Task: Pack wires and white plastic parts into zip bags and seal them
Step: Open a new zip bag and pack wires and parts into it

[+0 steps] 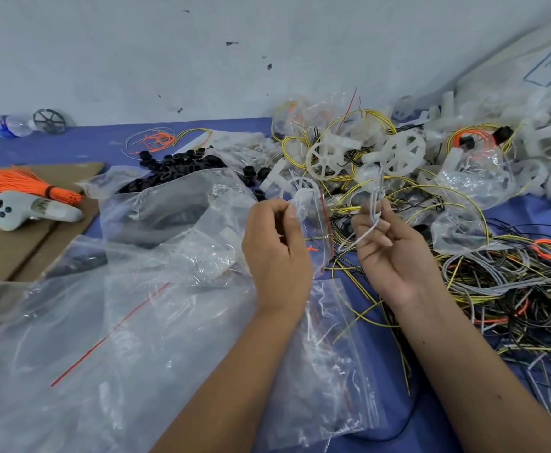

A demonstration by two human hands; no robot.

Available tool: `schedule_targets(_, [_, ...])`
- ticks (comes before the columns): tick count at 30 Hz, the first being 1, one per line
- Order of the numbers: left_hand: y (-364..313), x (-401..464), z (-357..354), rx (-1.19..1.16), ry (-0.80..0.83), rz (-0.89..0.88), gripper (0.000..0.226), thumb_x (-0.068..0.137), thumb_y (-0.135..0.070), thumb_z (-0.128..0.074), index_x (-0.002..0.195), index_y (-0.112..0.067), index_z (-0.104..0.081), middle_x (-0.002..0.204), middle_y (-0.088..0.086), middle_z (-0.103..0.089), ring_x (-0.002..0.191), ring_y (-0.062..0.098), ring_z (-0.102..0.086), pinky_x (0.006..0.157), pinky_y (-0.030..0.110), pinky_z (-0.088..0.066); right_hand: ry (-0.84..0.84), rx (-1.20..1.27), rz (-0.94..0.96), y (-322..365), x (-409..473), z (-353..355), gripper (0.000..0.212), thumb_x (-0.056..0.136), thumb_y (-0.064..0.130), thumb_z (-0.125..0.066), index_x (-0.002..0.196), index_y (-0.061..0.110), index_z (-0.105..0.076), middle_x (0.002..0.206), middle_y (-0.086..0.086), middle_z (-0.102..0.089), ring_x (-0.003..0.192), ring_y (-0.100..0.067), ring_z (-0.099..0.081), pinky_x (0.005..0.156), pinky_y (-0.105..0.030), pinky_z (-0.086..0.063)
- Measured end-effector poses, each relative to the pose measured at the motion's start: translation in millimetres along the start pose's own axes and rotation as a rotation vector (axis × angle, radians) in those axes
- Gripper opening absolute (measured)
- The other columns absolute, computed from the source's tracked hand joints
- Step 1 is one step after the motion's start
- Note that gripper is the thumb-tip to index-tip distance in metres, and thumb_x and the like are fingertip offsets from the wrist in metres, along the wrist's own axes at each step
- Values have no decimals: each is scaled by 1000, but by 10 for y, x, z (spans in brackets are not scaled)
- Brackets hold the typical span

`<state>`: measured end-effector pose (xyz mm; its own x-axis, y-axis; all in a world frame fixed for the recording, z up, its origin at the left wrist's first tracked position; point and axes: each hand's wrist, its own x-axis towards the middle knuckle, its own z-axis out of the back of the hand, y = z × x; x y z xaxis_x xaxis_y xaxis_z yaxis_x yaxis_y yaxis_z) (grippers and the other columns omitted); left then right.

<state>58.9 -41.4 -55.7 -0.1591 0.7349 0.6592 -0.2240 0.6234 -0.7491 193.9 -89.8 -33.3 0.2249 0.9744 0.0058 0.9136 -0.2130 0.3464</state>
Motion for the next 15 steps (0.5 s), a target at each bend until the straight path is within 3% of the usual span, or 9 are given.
schedule_targets(5, [8,-1,-6,-24,-11,11,13,104,-15,-54,92,-12,-58,80,-4,-58,71,19,-54,66,23,-42,-110,-206,111,-67,52,26,13,102,7,-46,98,3,-57,84,-7,-65,59,-7,-54,48,-12,-44])
schedule_targets(11, [-3,-11,-10,-62,-16,56,13,105,-20,-52,94,-15,-57,73,-2,-58,63,27,-59,60,43,-47,-67,-145,172,-100,47,42,13,96,9,-53,103,1,-59,93,-9,-74,73,-13,-66,64,-15,-55])
schedule_targets(15, [-3,0,-8,-74,-43,73,11,104,-24,-48,95,-21,-54,74,-1,-58,58,25,-59,55,44,-47,-147,-532,165,-145,42,64,10,102,6,-53,95,6,-60,88,-13,-73,67,-13,-67,62,-19,-57])
